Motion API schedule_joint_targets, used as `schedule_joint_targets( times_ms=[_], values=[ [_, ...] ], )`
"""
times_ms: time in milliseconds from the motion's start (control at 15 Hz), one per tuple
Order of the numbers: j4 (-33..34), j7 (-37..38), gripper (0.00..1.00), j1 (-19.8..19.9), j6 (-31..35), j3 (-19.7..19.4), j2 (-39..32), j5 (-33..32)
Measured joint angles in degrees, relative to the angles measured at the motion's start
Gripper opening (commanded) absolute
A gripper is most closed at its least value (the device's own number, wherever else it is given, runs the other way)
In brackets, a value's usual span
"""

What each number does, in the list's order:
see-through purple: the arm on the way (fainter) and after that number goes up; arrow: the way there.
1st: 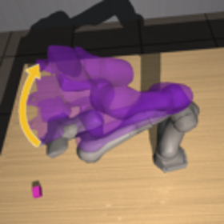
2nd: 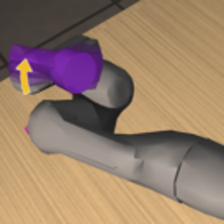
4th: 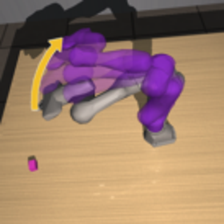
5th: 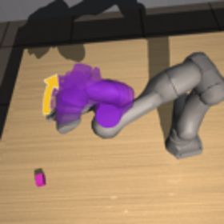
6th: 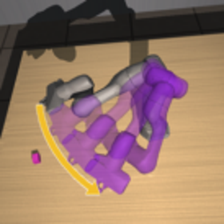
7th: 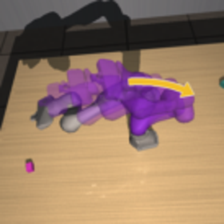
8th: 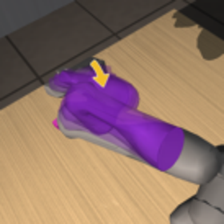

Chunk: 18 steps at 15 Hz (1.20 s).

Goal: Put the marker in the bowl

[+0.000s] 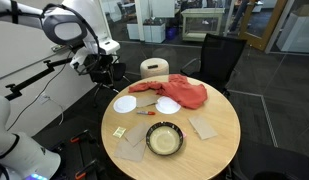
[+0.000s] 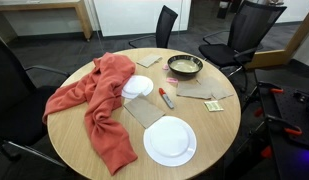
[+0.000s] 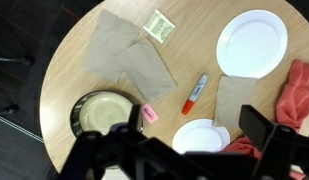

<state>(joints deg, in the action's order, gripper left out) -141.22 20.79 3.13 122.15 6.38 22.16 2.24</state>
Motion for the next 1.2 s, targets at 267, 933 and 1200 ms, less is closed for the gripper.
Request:
schedule_joint_targets(
  times_ms=[267, 933, 1200],
  values=[
    [3.0, 2.2, 1.0, -0.9, 5.7, 0.2, -9.2, 0.5],
    [11.7, 8.5, 1.0, -3.9, 15.0, -0.7, -29.6, 0.1],
    [14.1, 11.3, 1.0, -6.0, 18.6, -3.2, -36.1, -1.7]
  ],
)
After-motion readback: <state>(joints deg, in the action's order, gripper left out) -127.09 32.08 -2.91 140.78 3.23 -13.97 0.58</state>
